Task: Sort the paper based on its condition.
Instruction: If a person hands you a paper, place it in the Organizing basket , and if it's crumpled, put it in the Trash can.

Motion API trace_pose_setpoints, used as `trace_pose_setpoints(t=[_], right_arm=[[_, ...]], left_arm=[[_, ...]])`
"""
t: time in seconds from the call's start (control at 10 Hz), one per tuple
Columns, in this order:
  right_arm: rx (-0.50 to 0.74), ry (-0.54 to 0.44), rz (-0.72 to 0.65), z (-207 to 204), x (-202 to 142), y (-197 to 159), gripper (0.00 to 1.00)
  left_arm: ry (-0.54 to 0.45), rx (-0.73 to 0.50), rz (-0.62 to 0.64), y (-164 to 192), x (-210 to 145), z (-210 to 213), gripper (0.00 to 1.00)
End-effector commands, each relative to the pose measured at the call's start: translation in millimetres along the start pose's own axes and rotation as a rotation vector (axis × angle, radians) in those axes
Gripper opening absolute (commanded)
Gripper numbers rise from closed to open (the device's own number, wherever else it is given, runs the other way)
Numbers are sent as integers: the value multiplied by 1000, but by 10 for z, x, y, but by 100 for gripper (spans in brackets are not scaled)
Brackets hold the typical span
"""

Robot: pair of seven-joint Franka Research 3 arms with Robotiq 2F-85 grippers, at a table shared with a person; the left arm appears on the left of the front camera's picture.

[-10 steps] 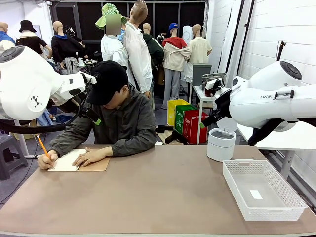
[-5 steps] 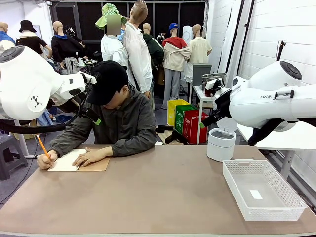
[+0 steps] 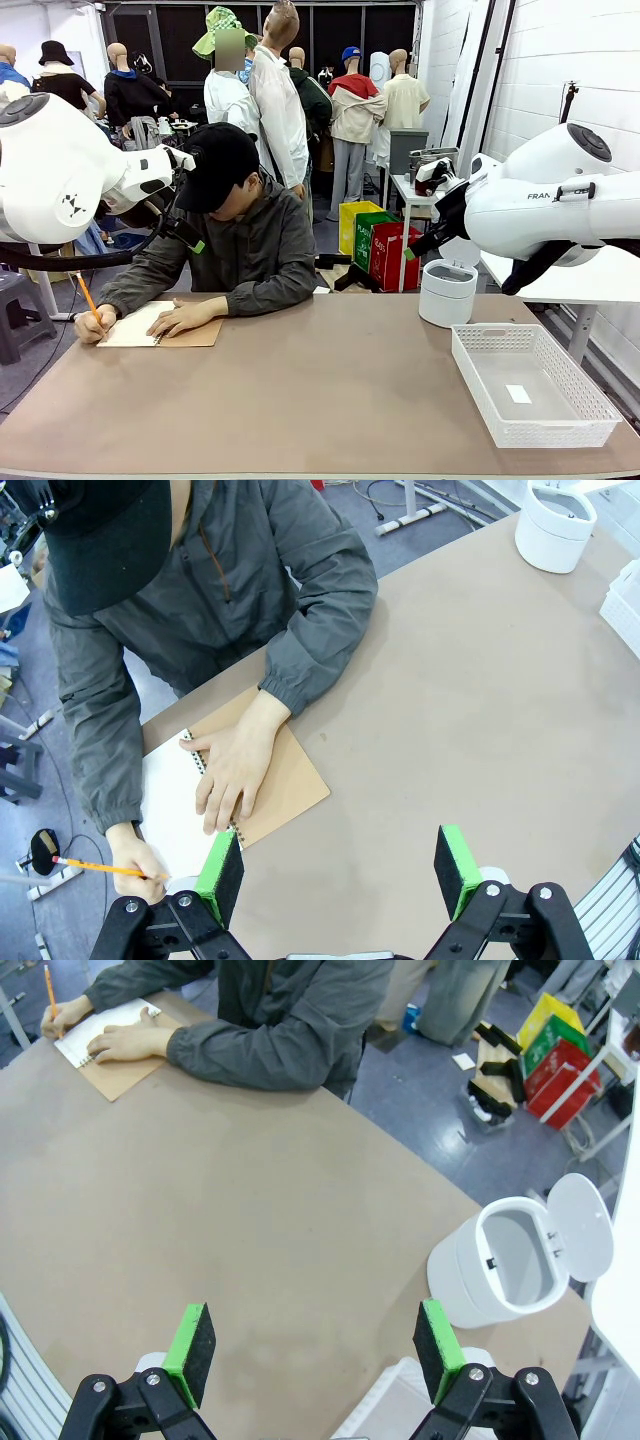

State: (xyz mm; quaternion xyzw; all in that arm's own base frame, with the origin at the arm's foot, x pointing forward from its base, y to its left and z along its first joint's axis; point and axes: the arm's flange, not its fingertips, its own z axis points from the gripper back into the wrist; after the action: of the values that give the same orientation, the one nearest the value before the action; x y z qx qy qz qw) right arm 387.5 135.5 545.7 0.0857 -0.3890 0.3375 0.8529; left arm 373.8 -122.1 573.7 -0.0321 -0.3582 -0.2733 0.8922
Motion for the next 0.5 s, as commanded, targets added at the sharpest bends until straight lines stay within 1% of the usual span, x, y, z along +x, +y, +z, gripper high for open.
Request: trace_pose_setpoints(t=[0.0,0.4], right_arm=[[1,0,-1,-1,-1,-3,100],[1,0,-1,-1,-1,-3,100]], left_arm=[[-3,-2,-1,10,-1,11,100],[-3,-2,-1,10,-1,11,100]])
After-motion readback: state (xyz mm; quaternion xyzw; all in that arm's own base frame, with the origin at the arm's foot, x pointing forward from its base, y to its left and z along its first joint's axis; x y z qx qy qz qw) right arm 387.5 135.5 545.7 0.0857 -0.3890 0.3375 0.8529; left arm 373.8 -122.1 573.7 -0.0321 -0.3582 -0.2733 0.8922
